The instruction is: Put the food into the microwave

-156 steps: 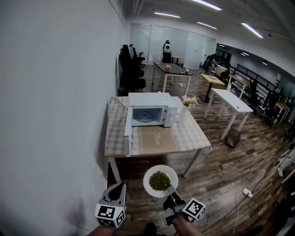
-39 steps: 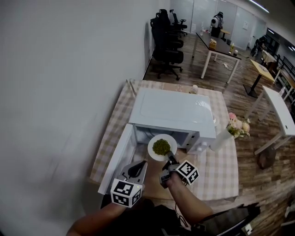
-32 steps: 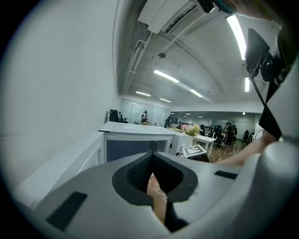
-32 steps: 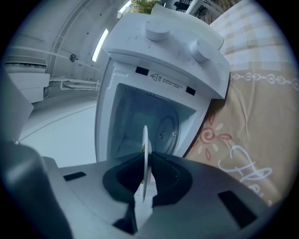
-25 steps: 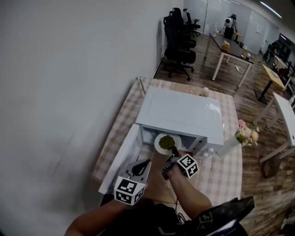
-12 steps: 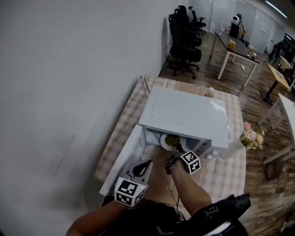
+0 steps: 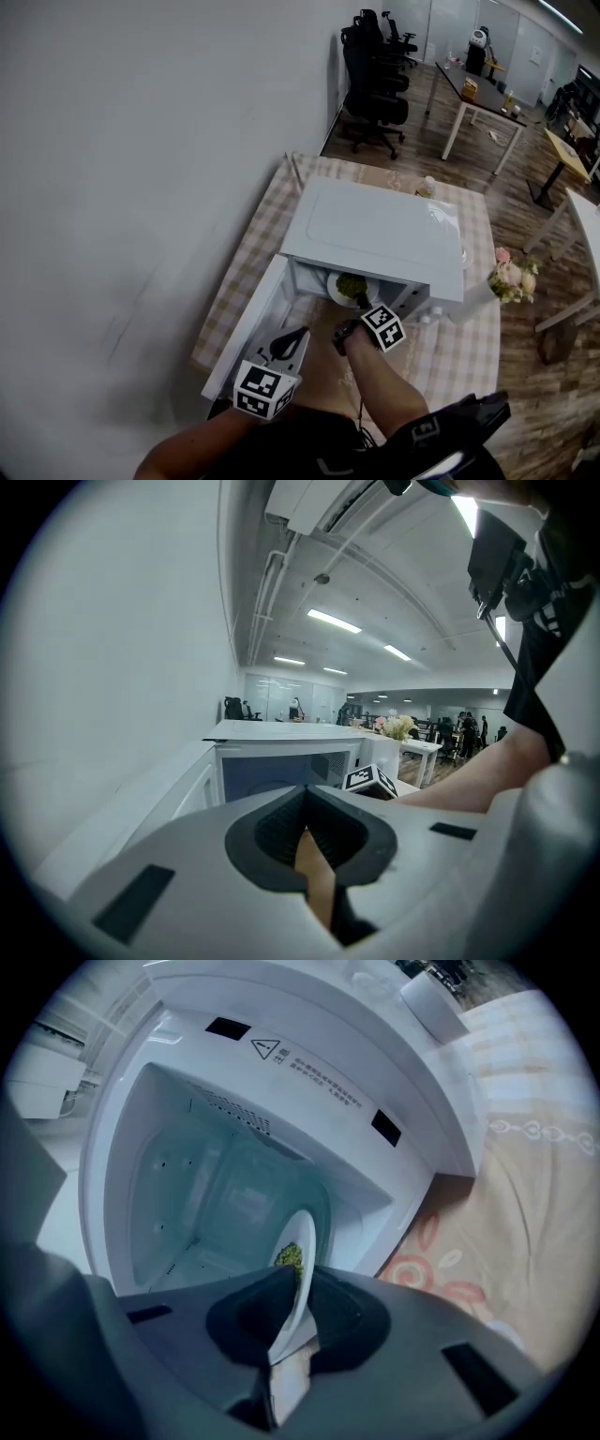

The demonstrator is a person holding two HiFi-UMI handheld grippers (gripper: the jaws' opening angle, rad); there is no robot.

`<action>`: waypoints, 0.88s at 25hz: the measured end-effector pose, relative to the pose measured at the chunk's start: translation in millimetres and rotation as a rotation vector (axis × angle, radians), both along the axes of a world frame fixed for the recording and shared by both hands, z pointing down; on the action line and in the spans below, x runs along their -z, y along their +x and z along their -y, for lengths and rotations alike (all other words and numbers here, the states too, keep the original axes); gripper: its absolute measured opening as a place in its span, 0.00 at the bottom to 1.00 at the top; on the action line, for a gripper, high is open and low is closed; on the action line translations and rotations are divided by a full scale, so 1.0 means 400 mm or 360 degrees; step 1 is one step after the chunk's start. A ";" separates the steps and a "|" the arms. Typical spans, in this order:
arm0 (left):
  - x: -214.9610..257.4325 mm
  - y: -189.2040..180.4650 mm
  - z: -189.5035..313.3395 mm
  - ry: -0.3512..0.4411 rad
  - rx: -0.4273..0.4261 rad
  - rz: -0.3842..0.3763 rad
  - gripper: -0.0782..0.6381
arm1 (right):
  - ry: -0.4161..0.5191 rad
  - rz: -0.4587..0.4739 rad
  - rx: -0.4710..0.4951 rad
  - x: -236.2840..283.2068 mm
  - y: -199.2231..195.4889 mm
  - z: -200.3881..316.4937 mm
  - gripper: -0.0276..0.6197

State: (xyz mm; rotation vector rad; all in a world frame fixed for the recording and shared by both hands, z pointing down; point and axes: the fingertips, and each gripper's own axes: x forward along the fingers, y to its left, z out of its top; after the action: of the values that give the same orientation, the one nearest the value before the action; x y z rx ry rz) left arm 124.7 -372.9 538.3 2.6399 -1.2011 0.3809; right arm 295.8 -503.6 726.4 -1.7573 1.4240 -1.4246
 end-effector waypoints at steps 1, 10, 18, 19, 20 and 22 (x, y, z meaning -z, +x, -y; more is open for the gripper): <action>0.000 0.000 0.000 0.0002 0.0000 -0.0002 0.12 | -0.0003 -0.0011 0.0007 -0.002 0.000 0.000 0.10; 0.000 0.000 -0.015 0.0011 -0.0040 0.0006 0.12 | 0.0001 -0.0077 0.0198 -0.001 -0.030 0.011 0.20; -0.012 0.004 -0.027 -0.0021 -0.0052 -0.0019 0.12 | 0.0045 -0.0100 0.0317 0.004 -0.041 -0.022 0.42; -0.012 0.006 -0.029 -0.0020 -0.0057 -0.0019 0.12 | 0.0048 -0.0113 0.0327 0.003 -0.040 -0.030 0.42; -0.013 0.007 -0.031 -0.0019 -0.0063 -0.0018 0.12 | 0.0049 -0.0129 0.0336 0.003 -0.041 -0.039 0.42; -0.016 0.009 -0.034 -0.0022 -0.0072 -0.0019 0.12 | 0.0040 -0.0180 0.0351 0.000 -0.043 -0.064 0.41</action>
State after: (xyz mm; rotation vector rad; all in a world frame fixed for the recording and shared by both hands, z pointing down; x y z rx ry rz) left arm 128.2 -359.1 544.6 2.6576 -1.1328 0.3795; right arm 278.7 -478.0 726.3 -1.7328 1.7337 -1.4273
